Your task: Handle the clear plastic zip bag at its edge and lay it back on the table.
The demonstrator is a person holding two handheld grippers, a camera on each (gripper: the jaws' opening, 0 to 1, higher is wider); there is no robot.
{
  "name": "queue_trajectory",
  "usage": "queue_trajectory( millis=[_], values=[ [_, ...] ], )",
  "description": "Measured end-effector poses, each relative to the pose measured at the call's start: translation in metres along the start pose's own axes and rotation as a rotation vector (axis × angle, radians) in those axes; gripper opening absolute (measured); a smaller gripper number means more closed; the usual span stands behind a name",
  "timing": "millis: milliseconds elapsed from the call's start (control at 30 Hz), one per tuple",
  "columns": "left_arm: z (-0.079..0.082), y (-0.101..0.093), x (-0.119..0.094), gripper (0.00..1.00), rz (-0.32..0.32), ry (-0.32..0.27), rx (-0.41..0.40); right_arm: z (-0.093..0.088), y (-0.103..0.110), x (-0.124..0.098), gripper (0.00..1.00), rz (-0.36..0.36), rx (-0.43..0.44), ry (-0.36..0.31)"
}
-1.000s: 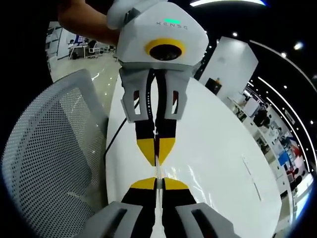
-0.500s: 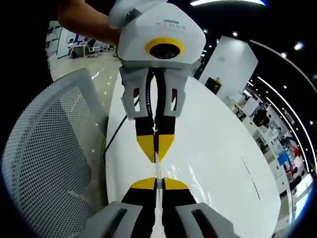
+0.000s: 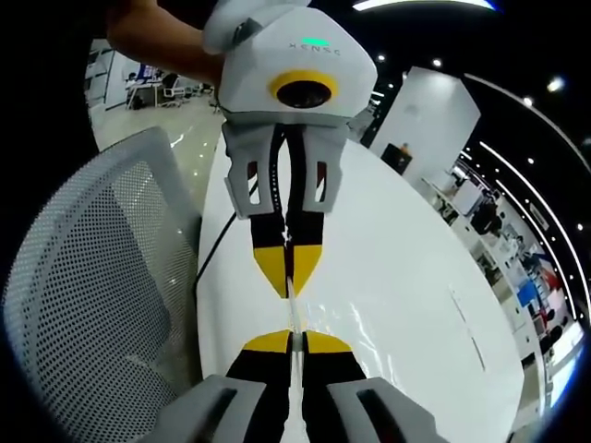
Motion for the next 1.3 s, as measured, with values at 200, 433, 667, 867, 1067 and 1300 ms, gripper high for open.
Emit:
queue_trajectory(
  millis=[200, 433, 667, 867, 1067, 1300],
  values=[
    [-0.0013, 0.0003, -0.0004, 0.00, 0.003, 0.000, -0.009, -0.0002, -0.0002, 0.0001, 0.00, 0.002, -0.002, 0.001],
    [-0.0027, 0.0010, -0.0008, 0.00, 0.005, 0.000, -0.012, -0.0009, -0.0008, -0.0001, 0.00, -0.001, 0.004, 0.001],
    [-0.0038, 0.0015, -0.0011, 0.00, 0.005, 0.001, -0.016, -0.0023, -0.0015, -0.0002, 0.00, -0.004, 0.009, 0.001],
    [-0.0043, 0.0021, -0.0015, 0.00, 0.007, 0.002, -0.019, -0.0035, -0.0025, -0.0007, 0.00, -0.007, 0.016, 0.003],
    [-0.0066, 0.0030, -0.0015, 0.00, 0.009, 0.004, -0.022, -0.0065, -0.0042, -0.0019, 0.00, -0.010, 0.023, 0.008],
    [-0.0096, 0.0036, -0.0021, 0.00, 0.014, 0.006, -0.030, -0.0090, -0.0053, -0.0027, 0.00, -0.010, 0.024, 0.014]
  ],
)
Point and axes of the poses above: the point that each gripper's makers call its tool centre point, and the gripper's own axes: x roughly forward along the fingers, y roughly to its left, z roughly out of its top, the point moved 5 cm from there along -x, roughly backward along the fingers, and after that the axes turned 3 degrees about y, right-handed, at the moved point
